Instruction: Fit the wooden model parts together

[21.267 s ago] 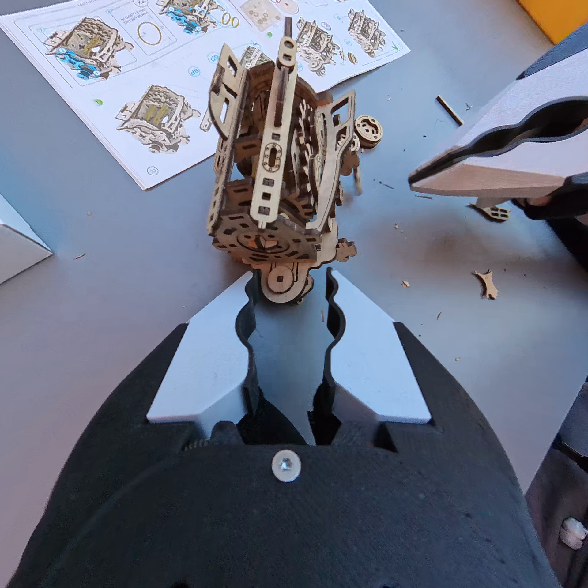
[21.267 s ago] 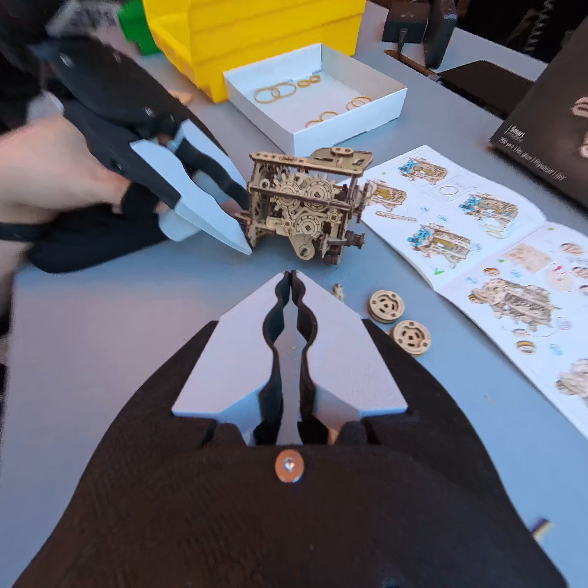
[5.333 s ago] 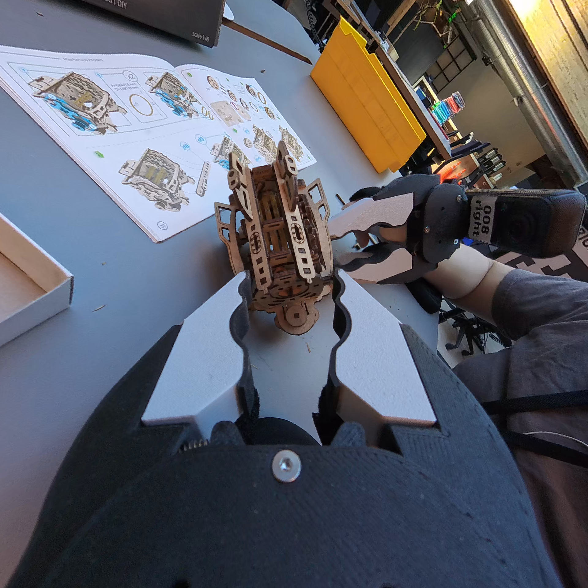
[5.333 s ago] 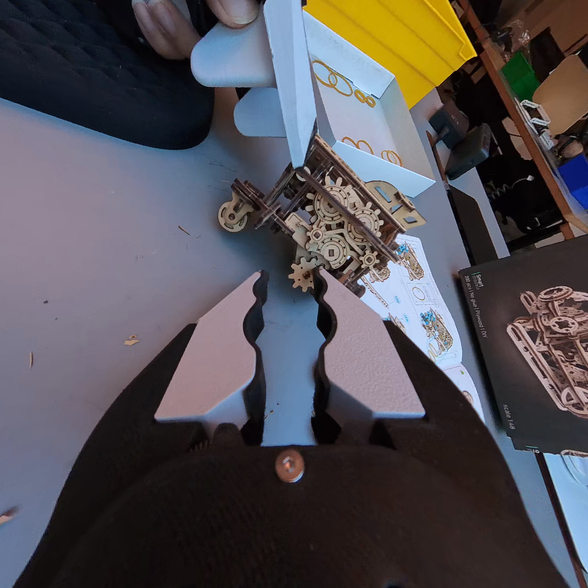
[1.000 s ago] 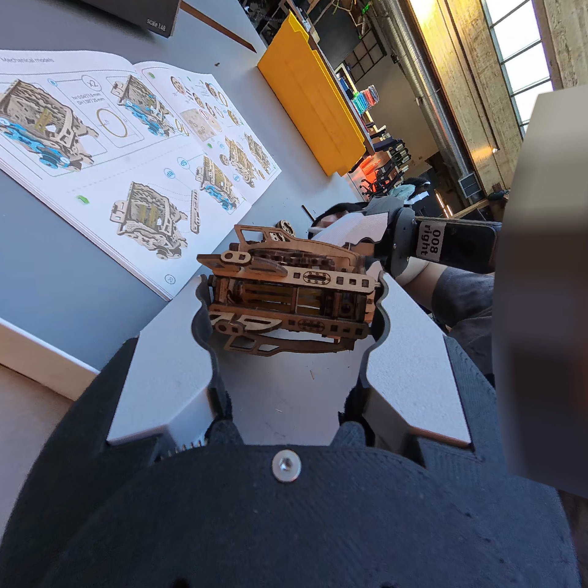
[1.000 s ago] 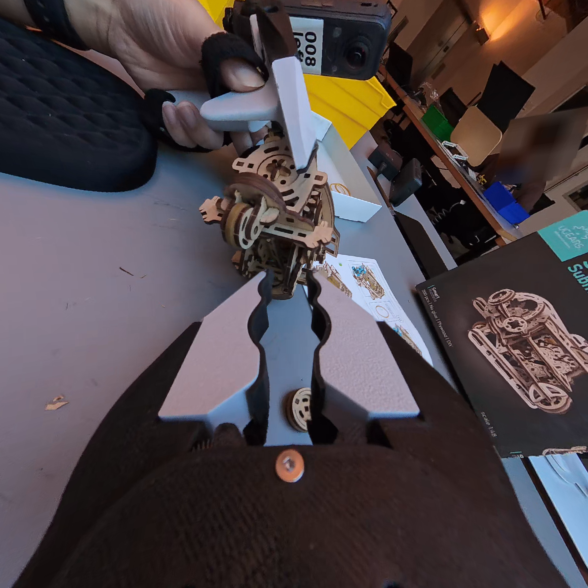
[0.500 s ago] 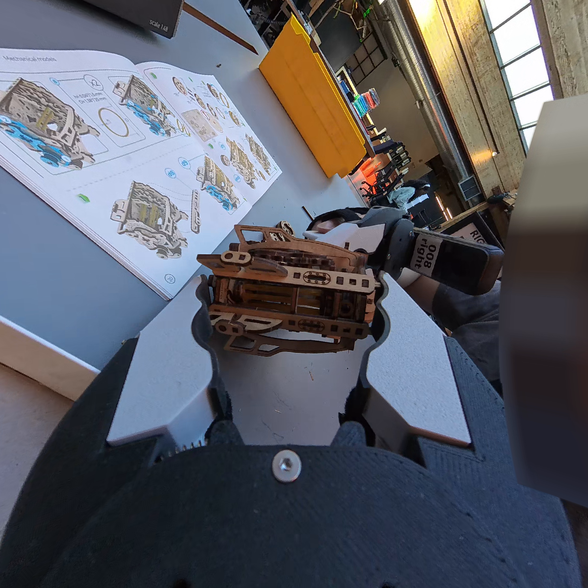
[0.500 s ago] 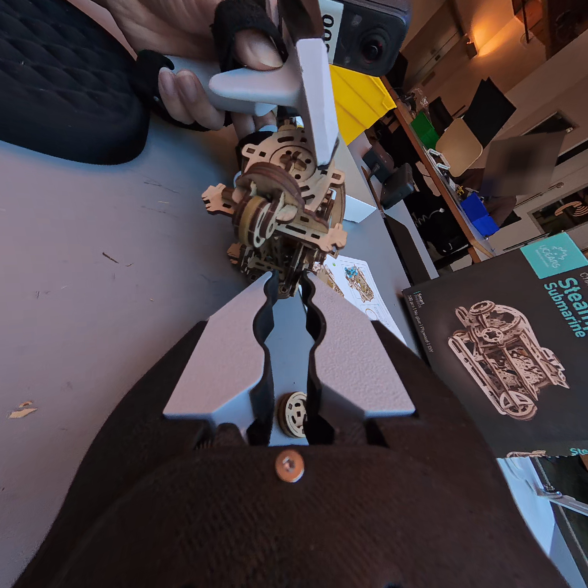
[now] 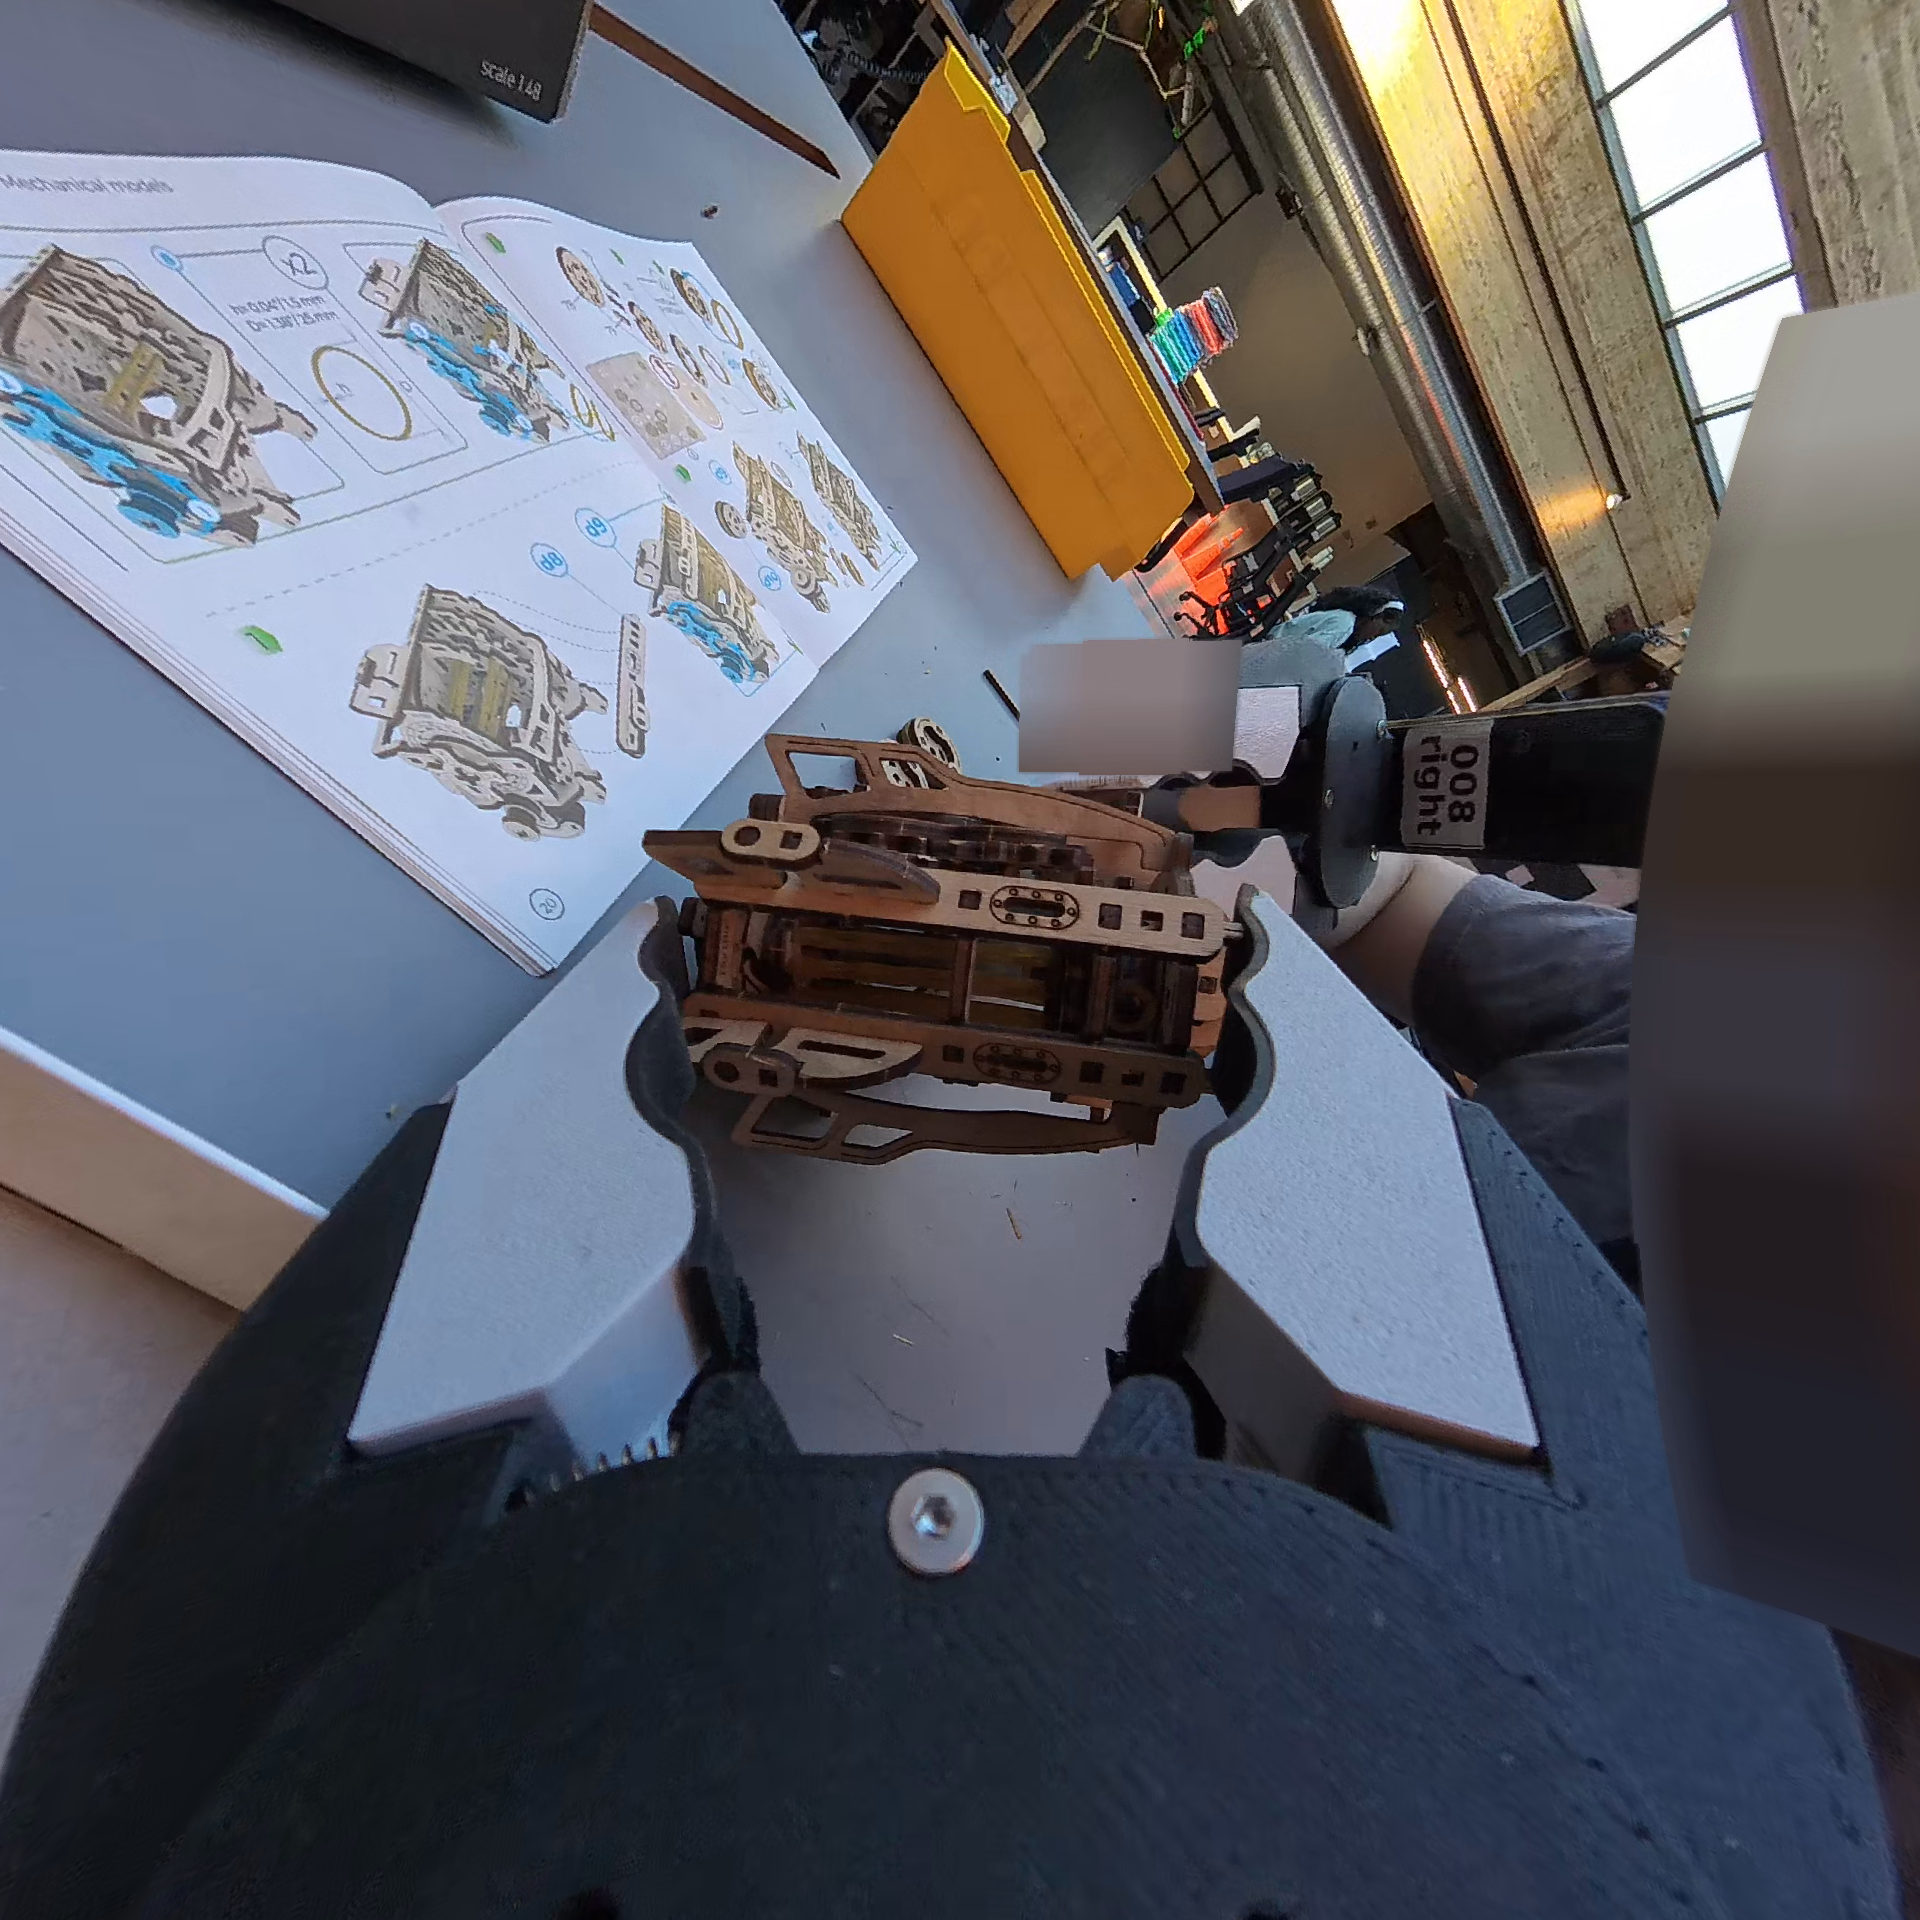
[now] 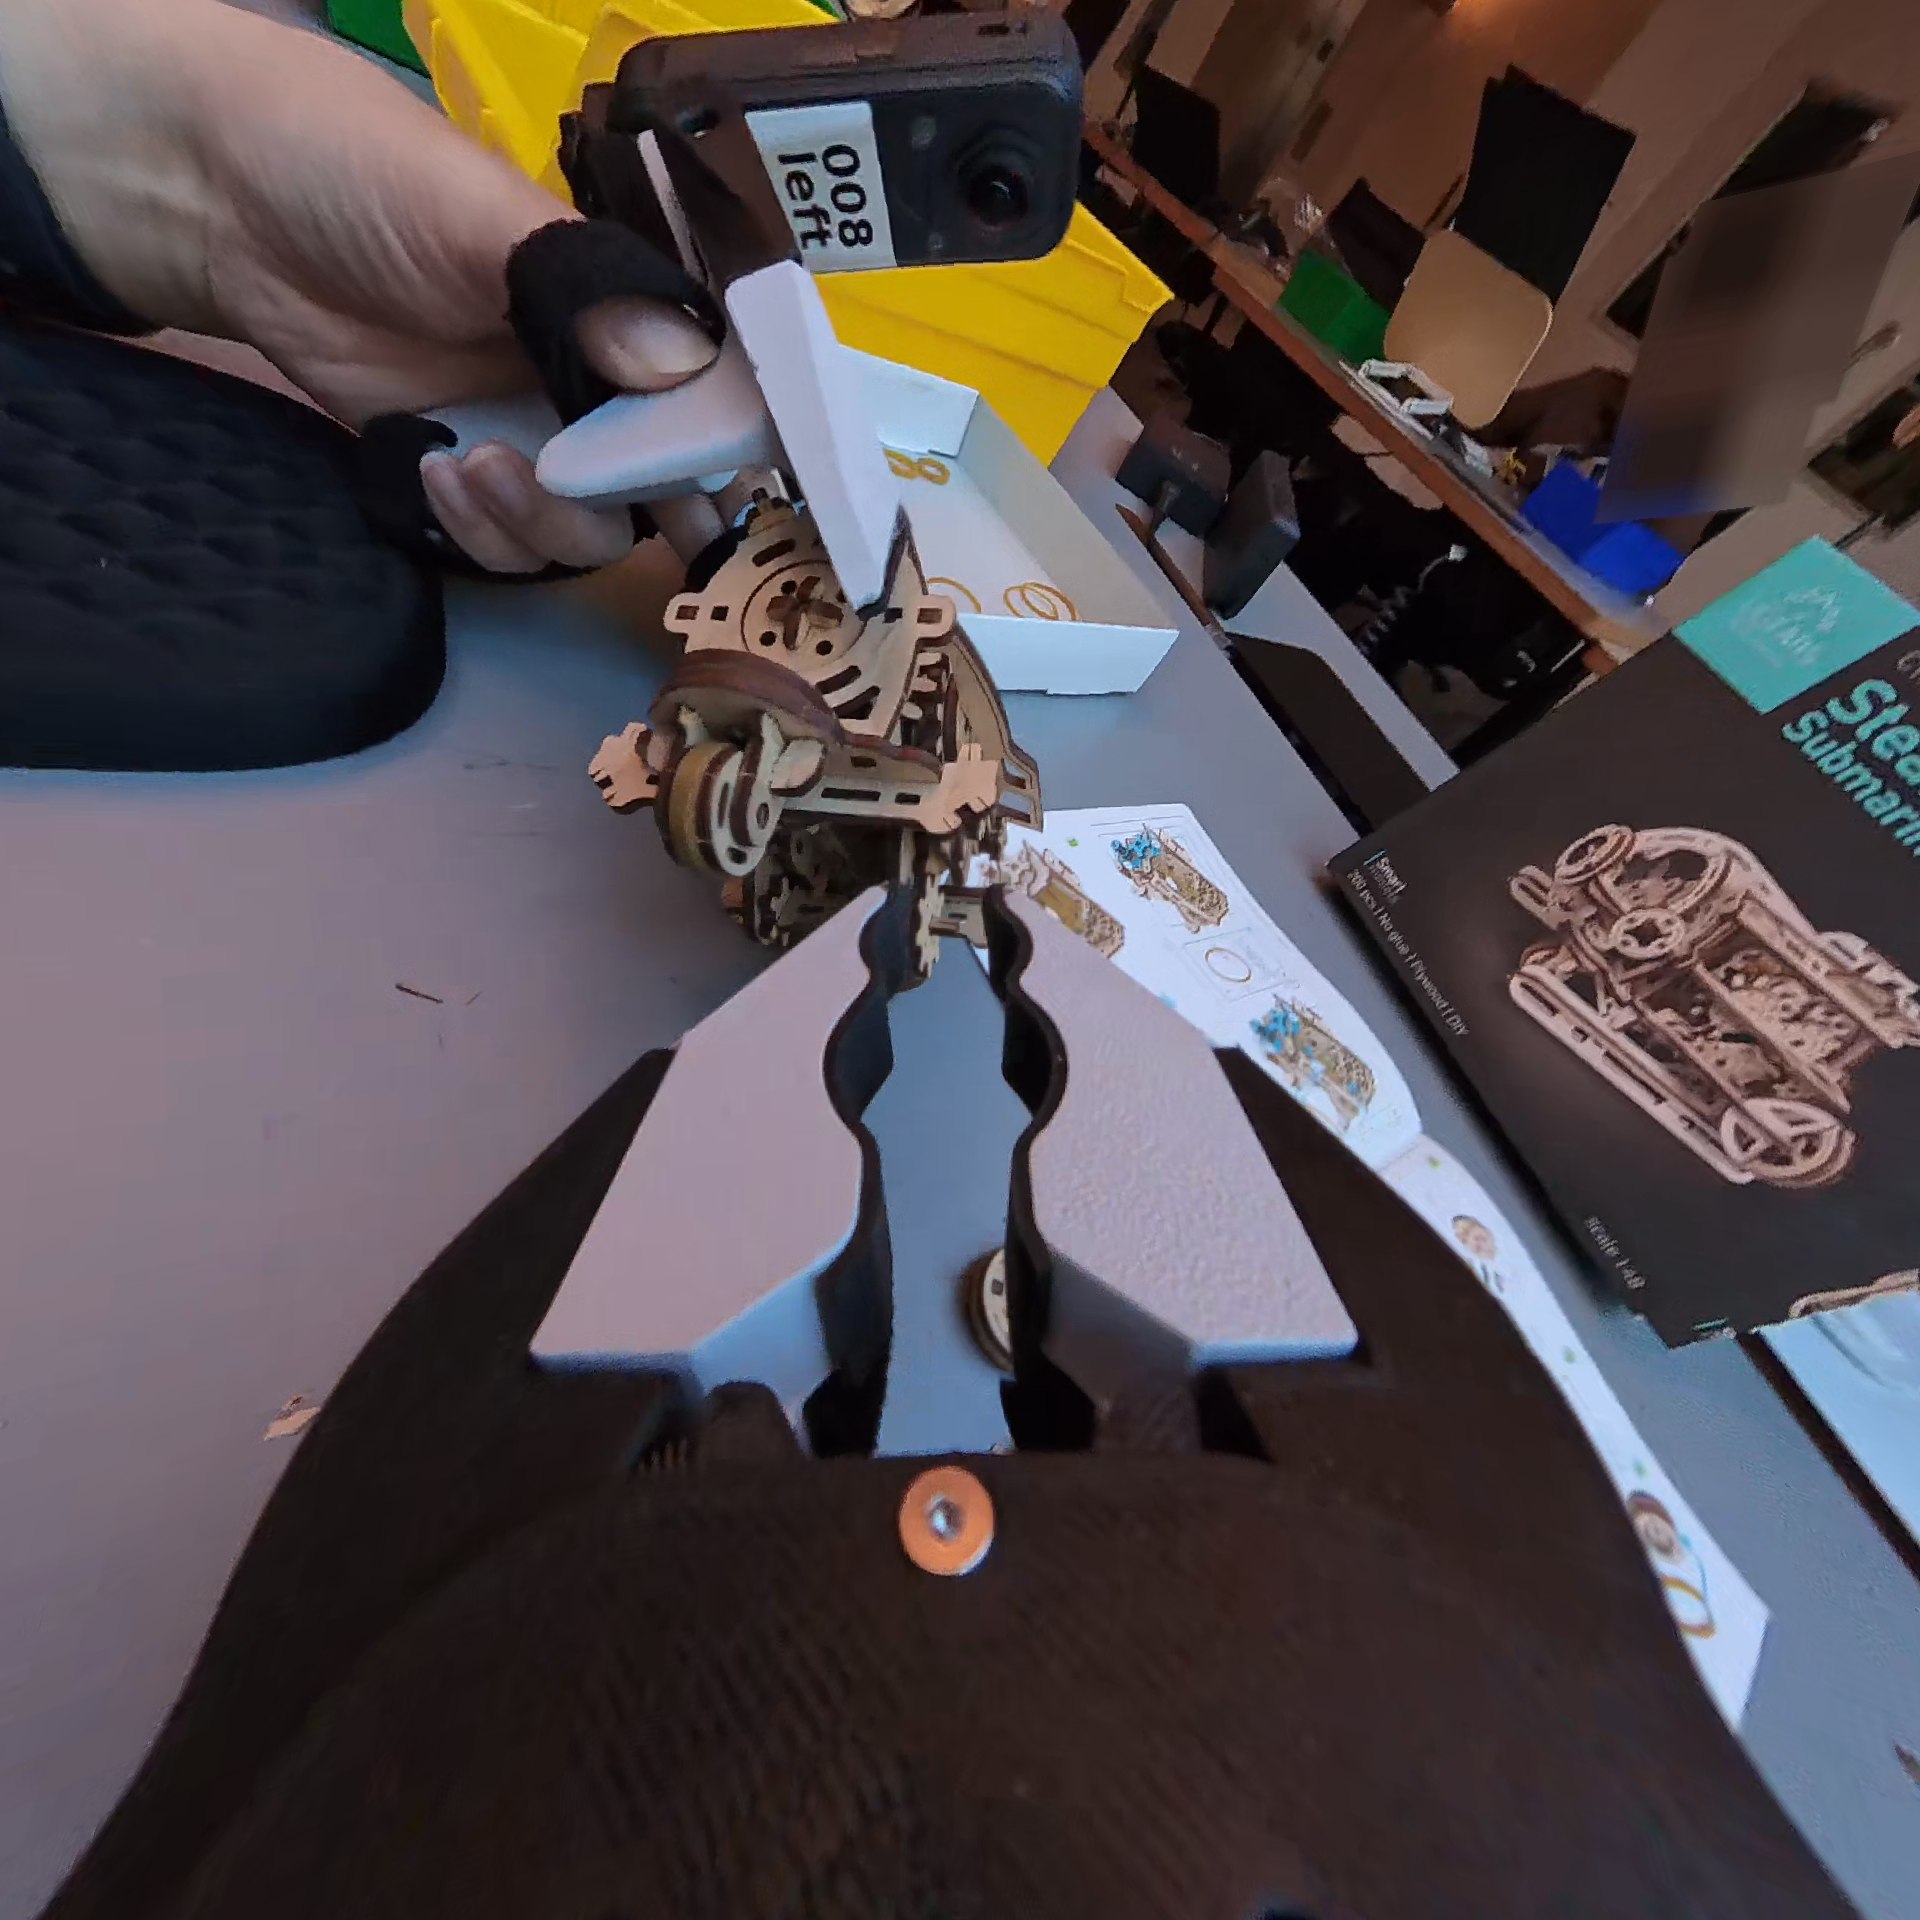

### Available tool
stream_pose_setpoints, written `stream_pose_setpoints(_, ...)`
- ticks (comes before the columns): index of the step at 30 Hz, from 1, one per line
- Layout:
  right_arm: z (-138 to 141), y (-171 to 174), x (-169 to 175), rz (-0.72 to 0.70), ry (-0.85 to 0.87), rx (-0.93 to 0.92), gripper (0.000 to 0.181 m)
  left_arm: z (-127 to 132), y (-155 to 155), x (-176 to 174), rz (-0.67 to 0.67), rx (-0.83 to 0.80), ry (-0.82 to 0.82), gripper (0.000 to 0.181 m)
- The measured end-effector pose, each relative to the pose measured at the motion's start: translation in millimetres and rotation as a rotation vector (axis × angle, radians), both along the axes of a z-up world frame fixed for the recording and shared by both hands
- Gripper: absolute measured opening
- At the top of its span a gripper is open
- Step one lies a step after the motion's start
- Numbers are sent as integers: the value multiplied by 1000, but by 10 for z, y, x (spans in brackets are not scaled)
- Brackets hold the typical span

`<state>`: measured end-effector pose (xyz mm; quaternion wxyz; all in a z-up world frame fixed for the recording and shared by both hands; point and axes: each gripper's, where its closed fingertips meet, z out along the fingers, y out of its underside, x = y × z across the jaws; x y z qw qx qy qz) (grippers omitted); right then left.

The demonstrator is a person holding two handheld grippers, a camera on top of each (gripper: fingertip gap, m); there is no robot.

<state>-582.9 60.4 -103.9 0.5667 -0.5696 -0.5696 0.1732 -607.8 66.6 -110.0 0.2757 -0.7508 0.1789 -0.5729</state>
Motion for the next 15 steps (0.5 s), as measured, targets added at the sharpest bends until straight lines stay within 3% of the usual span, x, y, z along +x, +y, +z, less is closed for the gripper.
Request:
stream_pose_setpoints(9,-199,31,-16,-91,-35,-134,14,2,9,1,9,-6,-2,103)
stream_pose_setpoints(15,-200,34,-37,-109,-56,-106,9,3,13,3,12,-7,-2,103)
